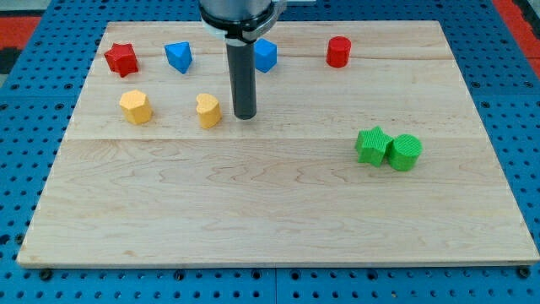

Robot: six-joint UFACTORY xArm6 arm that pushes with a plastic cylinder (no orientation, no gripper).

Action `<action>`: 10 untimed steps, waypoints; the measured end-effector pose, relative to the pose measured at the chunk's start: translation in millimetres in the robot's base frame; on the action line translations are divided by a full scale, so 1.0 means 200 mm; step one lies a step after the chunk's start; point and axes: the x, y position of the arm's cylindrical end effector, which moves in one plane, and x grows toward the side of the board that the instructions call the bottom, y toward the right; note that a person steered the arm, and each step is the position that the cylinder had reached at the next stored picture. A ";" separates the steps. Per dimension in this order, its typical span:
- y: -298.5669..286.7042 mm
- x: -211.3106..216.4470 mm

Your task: Push the blue cube towards the blue triangle

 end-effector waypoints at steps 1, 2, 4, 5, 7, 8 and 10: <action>-0.31 -0.03; -0.47 -0.08; 0.24 -0.19; 0.52 -0.27; 0.49 -0.66; 0.14 -0.71; -0.23 -0.91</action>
